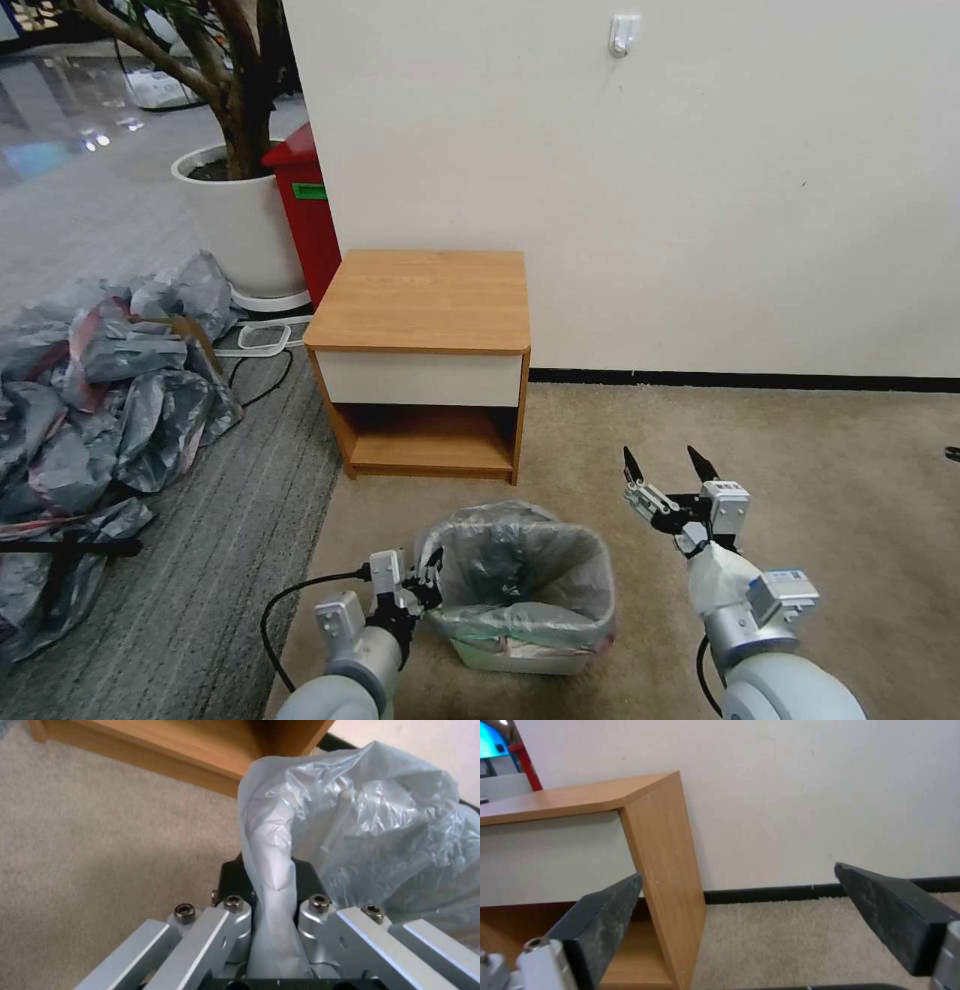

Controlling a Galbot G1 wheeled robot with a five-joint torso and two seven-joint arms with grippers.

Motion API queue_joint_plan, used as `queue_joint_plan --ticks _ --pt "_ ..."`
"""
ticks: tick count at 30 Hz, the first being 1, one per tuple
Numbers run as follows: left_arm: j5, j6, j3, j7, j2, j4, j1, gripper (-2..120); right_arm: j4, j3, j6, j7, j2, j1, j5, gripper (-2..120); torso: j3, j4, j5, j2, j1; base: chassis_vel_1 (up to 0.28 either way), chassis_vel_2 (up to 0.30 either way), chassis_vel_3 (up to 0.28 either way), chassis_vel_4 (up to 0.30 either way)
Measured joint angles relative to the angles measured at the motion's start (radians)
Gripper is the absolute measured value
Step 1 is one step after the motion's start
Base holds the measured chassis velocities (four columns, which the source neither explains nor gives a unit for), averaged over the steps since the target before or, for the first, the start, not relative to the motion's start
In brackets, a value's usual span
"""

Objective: Pick up the garbage bag from the table and place it over the trash can.

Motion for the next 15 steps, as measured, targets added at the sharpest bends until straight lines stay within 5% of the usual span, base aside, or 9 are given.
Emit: queue_joint_plan --ticks 6,15 --pt "0.085 -0.03 0.025 0.0 -0.009 0.016 0.01 17 -0.009 0.0 -0.006 -0.003 -0.008 0.009 0.018 100 0.0 0.0 0.0004 0.0 0.0 0.0 0.0 0.0 0.0" --pt "0.152 -0.026 0.02 -0.004 -0.005 -0.012 0.024 50 -0.01 -0.003 -0.022 -0.006 -0.016 0.018 0.034 100 0.0 -0.0002 -0.0001 0.0 0.0 0.0 0.0 0.0 0.0"
